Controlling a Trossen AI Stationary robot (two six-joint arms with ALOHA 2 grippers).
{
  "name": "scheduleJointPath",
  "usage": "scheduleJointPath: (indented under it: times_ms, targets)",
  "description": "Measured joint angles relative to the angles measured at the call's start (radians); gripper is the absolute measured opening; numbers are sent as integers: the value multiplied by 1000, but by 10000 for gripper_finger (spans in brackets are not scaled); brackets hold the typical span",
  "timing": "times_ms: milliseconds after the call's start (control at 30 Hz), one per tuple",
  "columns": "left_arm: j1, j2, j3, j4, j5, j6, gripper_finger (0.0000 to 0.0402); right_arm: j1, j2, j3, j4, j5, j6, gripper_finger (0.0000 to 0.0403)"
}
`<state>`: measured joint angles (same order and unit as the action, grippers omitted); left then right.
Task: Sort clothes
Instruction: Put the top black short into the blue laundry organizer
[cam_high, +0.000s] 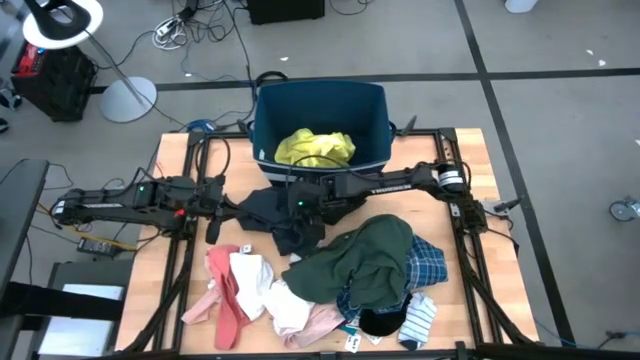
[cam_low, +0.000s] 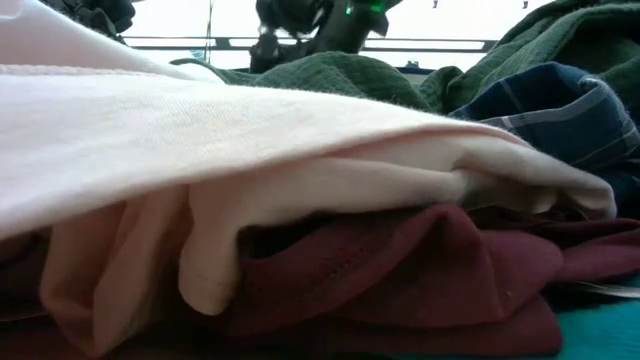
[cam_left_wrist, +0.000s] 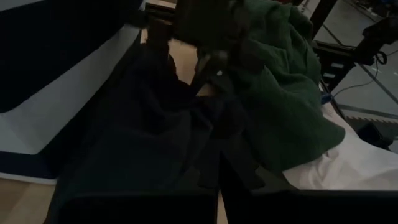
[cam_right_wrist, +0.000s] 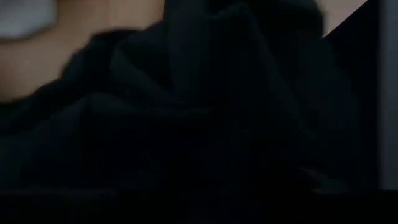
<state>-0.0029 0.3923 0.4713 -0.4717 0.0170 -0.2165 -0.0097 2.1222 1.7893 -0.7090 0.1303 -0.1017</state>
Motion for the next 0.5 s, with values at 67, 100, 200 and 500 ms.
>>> scheduleJointPath:
  times_ms: [67, 100, 200, 500]
  targets:
    - [0, 0, 0, 0, 0, 0, 11, 0, 22, 0, -2, 0, 0, 101]
    - [0, 0, 0, 0, 0, 0, 11, 2, 27, 0, -4, 1, 0, 66]
    - [0, 0, 0, 1, -4, 2, 11, 14, 25, 0, -10, 8, 12, 15]
    - [0, 0, 0, -5, -12, 2, 11, 54, -171, 23, -95, 18, 82, 3]
